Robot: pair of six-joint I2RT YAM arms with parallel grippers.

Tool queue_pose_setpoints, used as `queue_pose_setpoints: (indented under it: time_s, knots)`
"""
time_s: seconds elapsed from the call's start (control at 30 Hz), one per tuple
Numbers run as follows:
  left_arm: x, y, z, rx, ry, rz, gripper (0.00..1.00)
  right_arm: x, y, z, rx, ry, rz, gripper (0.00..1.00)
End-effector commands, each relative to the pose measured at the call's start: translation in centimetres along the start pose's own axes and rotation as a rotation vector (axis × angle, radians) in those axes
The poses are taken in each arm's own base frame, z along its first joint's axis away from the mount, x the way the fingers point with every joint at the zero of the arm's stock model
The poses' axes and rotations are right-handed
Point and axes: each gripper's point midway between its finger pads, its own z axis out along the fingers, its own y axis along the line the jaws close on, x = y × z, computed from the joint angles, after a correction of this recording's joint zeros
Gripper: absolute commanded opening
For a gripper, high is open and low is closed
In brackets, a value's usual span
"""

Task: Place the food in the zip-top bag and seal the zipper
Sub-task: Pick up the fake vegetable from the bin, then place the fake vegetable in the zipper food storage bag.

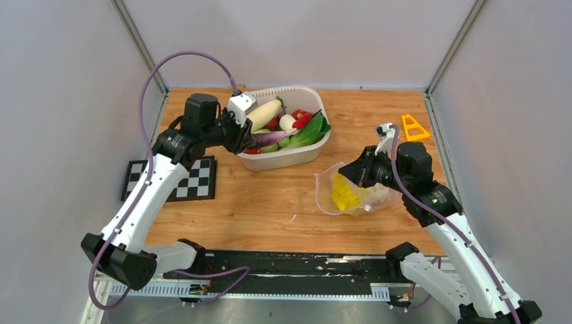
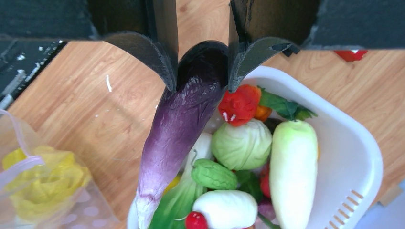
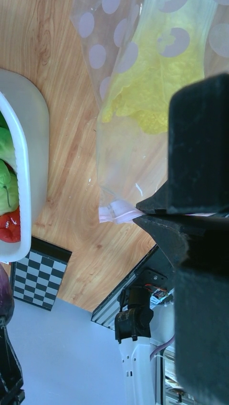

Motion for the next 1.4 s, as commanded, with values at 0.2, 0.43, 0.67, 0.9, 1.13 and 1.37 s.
queue_pose_setpoints:
  time_s: [0.2, 0.43, 0.67, 0.9, 1.13, 1.37]
  knots:
    - [-2.7, -11.1, -3.8, 0.380, -0.204, -0.024, 0.18, -1.8, 0.5, 0.2, -0.016, -0.078, 0.005, 0.00]
    - [-0.8, -16.6, -4.9, 0.453, -0.195, -0.080, 0.17, -1.9, 0.3, 0.1, -0.004, -0.099, 0.015, 0.00]
    - [1.1, -17.5, -2.1, 0.362, -0.106, -0.146, 0.15, -1.9, 0.5, 0.2, -0.020, -0.098, 0.025, 0.00]
    - [0.1, -18.6, -0.9, 0.366, -0.132, -0.189, 0.14, -1.8, 0.8, 0.4, -0.037, -0.088, 0.025, 0.00]
    - [0.3, -20.4, 0.4, 0.339, -0.065, -0.142, 0.16, -1.6, 0.8, 0.4, -0.044, -0.089, 0.032, 0.00]
    - [-0.4, -22.9, 2.2, 0.335, -0.043, -0.137, 0.17, -1.5, 1.1, 0.3, -0.057, -0.084, 0.038, 0.00]
